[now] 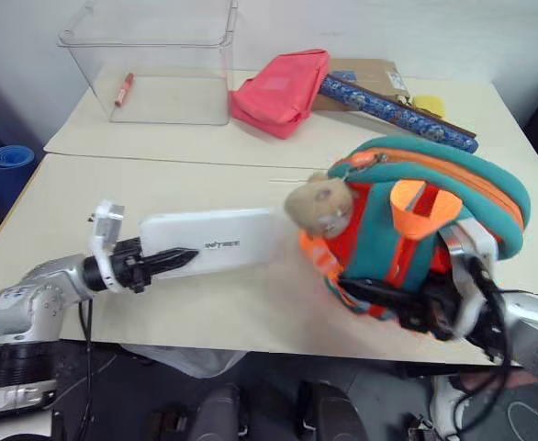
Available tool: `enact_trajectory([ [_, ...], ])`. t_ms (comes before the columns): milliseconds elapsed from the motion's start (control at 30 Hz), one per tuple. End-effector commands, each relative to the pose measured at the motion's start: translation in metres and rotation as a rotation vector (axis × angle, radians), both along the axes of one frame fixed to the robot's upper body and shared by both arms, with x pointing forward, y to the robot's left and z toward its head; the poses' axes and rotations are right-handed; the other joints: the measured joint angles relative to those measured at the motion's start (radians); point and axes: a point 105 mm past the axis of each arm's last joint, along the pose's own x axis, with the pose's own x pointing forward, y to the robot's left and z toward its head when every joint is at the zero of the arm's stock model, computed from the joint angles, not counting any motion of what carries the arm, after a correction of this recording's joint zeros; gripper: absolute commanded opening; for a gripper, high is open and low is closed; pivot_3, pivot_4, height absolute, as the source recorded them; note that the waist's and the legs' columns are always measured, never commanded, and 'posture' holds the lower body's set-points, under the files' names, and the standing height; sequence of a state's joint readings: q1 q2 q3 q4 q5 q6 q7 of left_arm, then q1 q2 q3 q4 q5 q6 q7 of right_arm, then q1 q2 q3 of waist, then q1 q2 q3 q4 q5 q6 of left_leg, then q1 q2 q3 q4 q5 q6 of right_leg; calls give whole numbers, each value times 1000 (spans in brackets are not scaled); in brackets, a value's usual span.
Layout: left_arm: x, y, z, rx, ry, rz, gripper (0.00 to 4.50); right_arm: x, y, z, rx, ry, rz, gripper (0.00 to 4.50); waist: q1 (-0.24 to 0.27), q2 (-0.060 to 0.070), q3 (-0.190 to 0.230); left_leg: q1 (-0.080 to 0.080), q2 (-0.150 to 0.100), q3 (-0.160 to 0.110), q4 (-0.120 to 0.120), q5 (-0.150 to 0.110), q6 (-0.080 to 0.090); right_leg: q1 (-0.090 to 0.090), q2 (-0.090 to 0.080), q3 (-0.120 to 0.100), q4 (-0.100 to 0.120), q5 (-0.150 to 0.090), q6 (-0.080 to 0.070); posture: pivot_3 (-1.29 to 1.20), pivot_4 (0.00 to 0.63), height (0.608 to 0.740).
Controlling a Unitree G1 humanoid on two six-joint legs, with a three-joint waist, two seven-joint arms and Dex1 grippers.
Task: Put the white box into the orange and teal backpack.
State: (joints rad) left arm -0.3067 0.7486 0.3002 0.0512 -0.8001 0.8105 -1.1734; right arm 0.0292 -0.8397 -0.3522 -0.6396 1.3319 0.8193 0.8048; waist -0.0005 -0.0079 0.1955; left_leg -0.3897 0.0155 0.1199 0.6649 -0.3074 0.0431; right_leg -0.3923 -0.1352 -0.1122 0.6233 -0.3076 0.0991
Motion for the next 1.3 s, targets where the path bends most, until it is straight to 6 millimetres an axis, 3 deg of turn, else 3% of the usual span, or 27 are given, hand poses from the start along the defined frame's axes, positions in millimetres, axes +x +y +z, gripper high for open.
enact_trajectory([
  [33,-12,6,33,-65,-82,-28,1333,-17,-13,10,-25,46,34,29,1,0,0,0,0,0,0,0,0,0,0,0,0,0,0,0,150,740],
  [200,-13,-4,68,-137,-211,-31,1333,-17,-42,-2,-122,125,-29,29,11,-3,-1,0,0,-1,0,0,0,2,0,-1,-1,0,0,0,150,740],
  [300,-3,-26,81,-145,-307,-53,1333,-12,-48,-6,-138,124,-36,29,23,-3,-1,0,0,-1,1,0,0,2,0,-1,-1,1,1,0,150,740],
  [400,13,-69,90,-115,-434,-150,1333,-8,-51,-14,-171,124,-21,29,36,-4,-1,0,-1,0,1,0,0,2,1,-1,-1,1,1,0,150,740],
  [600,14,-93,84,-57,-484,-285,1333,-3,-50,-13,-166,90,-16,29,18,-5,-1,0,-1,4,1,1,1,0,5,1,1,2,3,0,150,740],
  [800,17,-109,58,191,-583,-413,1333,3,-46,-14,-151,69,-32,29,27,-6,-1,-1,-2,4,3,2,1,1,5,0,-1,2,3,0,150,740],
  [933,24,-119,54,290,-619,-430,1333,5,-45,-14,-146,63,-43,29,28,-6,-1,-1,-2,2,3,2,2,1,2,1,-2,2,3,0,150,740],
  [1067,39,-160,62,329,-655,-434,1333,5,-45,-15,-141,59,-41,29,37,-6,-1,-1,-2,1,3,2,2,2,2,-1,-2,2,3,0,150,740],
  [1167,37,-197,71,273,-647,-487,1333,6,-44,-15,-141,56,-36,29,40,-6,-1,-1,-4,1,4,2,4,2,3,-1,-2,2,4,0,150,740],
  [1300,40,-245,65,252,-649,-518,1333,8,-41,-16,-142,45,-30,29,39,-6,0,-4,-4,1,4,2,4,1,4,-2,-1,3,5,0,150,740],
])
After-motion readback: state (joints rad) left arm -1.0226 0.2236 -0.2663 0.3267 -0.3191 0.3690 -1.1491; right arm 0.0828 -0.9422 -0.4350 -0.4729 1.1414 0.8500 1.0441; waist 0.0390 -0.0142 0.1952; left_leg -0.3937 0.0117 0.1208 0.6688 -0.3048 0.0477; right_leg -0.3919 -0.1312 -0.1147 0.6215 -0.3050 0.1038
